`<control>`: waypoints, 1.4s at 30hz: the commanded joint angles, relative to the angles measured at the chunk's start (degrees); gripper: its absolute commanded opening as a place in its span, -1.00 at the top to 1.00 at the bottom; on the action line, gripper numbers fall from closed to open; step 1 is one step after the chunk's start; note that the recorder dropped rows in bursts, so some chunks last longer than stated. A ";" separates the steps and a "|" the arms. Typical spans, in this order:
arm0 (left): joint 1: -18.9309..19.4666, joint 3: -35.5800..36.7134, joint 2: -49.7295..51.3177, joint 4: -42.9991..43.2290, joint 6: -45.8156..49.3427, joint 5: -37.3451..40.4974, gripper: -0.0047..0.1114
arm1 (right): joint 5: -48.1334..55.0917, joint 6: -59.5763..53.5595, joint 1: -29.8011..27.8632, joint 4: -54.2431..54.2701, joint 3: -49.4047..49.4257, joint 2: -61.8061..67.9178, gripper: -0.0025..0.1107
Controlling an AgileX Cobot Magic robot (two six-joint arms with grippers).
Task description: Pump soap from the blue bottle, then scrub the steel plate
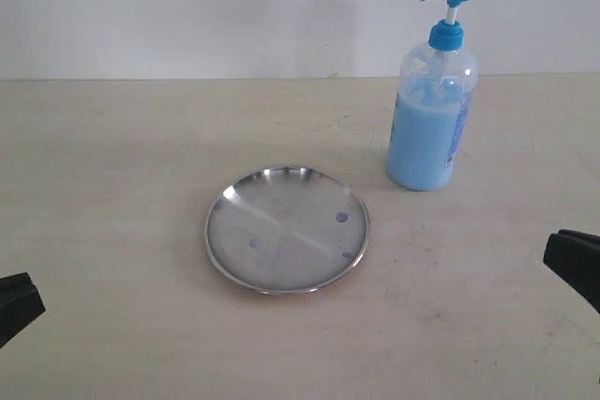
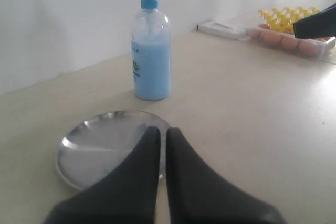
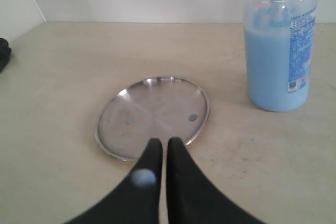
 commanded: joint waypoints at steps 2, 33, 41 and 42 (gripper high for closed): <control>14.69 0.20 -6.79 0.19 0.25 5.66 0.85 | 5.48 -11.23 0.12 3.84 -5.61 0.25 0.96; 29.09 2.32 -16.50 0.23 0.25 3.56 0.85 | 24.73 54.20 29.94 -55.93 -76.84 93.30 0.96; 29.09 2.32 -16.50 0.23 0.25 3.38 0.85 | 4.22 69.37 29.97 -79.59 -80.36 90.11 0.96; 29.09 2.32 -16.50 0.23 0.25 3.38 0.85 | 5.26 67.37 30.42 -77.52 -81.49 91.59 0.96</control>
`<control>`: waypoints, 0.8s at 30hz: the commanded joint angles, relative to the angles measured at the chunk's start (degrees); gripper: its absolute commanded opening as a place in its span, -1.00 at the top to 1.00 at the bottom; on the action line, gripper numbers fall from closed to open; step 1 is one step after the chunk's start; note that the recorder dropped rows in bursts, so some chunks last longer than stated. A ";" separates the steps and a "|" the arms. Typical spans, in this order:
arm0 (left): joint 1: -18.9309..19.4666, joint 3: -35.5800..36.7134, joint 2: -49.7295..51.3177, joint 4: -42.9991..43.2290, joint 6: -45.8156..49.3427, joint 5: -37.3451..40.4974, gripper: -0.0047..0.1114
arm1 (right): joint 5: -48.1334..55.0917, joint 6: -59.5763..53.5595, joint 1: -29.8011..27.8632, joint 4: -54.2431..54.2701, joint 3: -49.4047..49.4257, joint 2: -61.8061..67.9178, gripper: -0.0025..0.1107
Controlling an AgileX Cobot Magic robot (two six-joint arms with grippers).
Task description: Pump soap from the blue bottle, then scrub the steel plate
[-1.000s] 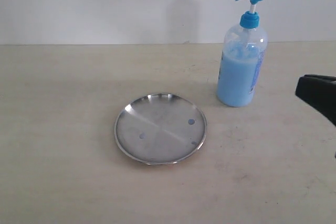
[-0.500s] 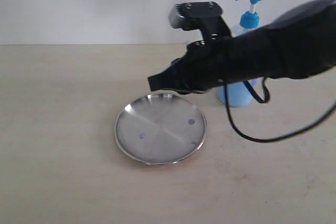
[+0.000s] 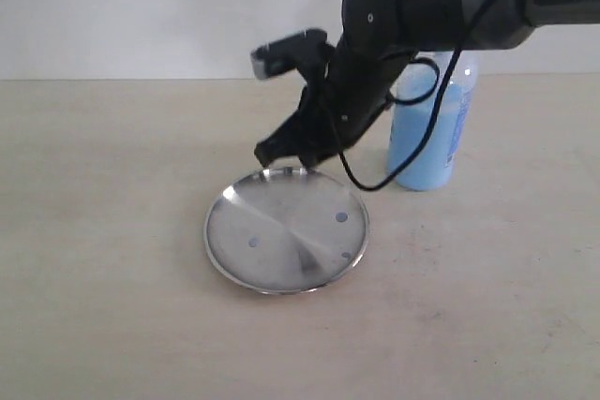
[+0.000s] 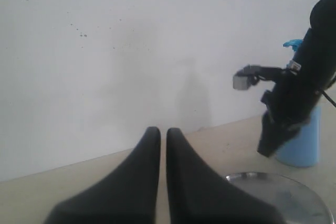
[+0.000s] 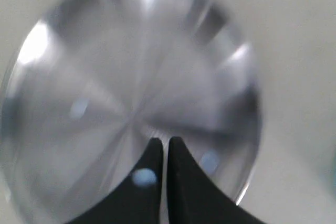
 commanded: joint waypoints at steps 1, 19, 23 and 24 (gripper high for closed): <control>0.17 0.32 -0.18 0.01 0.12 0.58 0.85 | -2.92 -2.13 1.16 0.85 -4.11 3.64 0.96; 0.17 0.32 -0.18 0.01 0.12 0.58 0.85 | 22.56 -11.52 2.14 1.56 -13.16 9.21 0.96; 0.17 0.32 -0.18 0.01 0.12 0.58 0.85 | 8.69 8.60 2.14 -19.42 -13.58 9.07 0.96; 0.17 0.32 -0.18 0.01 0.12 0.58 0.85 | 3.95 7.46 2.14 -16.72 -13.58 9.19 0.96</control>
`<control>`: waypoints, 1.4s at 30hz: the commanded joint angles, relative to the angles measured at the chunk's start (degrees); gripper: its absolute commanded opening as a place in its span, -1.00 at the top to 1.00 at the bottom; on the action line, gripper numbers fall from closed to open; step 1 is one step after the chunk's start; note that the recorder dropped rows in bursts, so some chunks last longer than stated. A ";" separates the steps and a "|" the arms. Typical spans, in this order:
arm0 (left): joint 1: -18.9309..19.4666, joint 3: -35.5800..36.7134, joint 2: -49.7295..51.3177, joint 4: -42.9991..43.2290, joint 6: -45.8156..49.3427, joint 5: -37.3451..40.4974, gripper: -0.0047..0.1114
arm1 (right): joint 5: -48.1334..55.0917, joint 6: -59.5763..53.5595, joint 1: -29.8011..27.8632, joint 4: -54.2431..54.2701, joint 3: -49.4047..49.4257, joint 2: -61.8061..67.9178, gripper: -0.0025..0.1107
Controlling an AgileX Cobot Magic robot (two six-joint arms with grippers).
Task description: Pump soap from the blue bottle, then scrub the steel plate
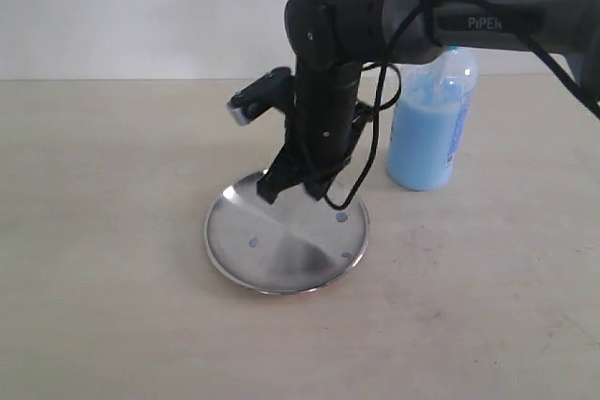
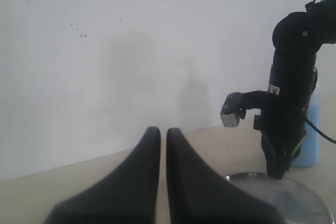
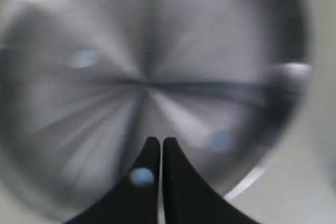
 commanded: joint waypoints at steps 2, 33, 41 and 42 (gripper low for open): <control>0.17 0.32 -0.18 0.01 0.12 0.60 0.85 | -14.12 -3.10 -0.40 3.61 -0.84 -0.56 0.96; -0.84 0.32 -0.18 0.01 0.12 0.41 0.85 | -6.16 5.24 -1.23 0.94 -0.98 4.32 0.96; -0.84 0.32 -0.18 0.01 0.12 0.41 0.85 | 4.45 -18.57 -0.62 18.20 -0.98 4.34 0.96; -0.84 0.32 -0.18 0.01 0.12 0.41 0.85 | 5.60 -11.64 -0.73 11.27 -0.98 4.34 0.96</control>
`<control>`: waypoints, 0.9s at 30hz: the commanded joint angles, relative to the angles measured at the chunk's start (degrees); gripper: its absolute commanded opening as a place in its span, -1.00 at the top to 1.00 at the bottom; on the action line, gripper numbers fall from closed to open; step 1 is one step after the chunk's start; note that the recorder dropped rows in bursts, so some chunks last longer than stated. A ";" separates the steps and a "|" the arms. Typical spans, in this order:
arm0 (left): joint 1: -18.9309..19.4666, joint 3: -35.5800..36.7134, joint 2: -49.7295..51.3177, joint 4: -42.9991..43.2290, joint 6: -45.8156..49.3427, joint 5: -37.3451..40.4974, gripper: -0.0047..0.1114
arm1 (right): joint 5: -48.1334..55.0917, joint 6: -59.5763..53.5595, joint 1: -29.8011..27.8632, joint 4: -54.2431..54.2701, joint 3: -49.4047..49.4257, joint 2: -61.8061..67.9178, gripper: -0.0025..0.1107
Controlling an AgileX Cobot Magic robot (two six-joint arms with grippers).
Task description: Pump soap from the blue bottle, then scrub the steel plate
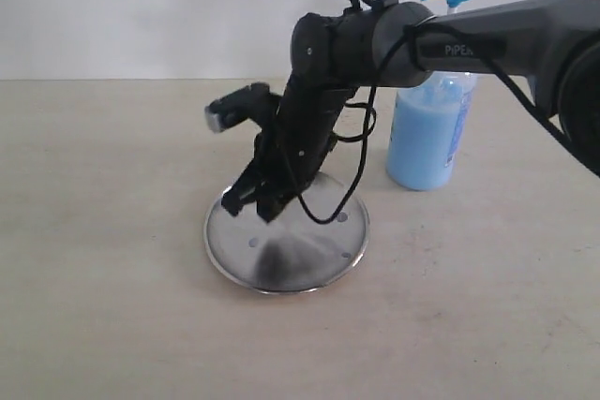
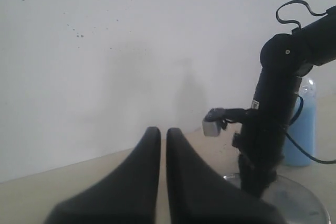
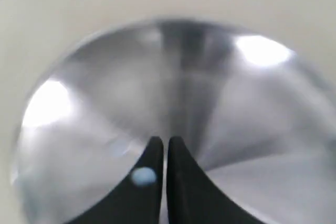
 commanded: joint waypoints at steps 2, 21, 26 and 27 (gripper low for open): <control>-0.21 0.32 -0.18 0.01 0.12 0.41 0.85 | 9.13 16.59 -0.46 -22.95 0.02 -0.59 0.96; -0.21 0.32 -0.18 0.01 0.12 0.41 0.85 | 2.01 14.13 -2.26 -15.18 0.02 -2.93 0.96; -0.21 0.32 -0.18 0.01 0.12 0.41 0.85 | -9.90 12.19 -2.26 -14.49 2.28 -14.31 0.96; -0.21 0.32 -0.18 0.01 0.12 0.41 0.85 | -12.52 11.57 -2.70 -15.53 4.13 -17.01 0.96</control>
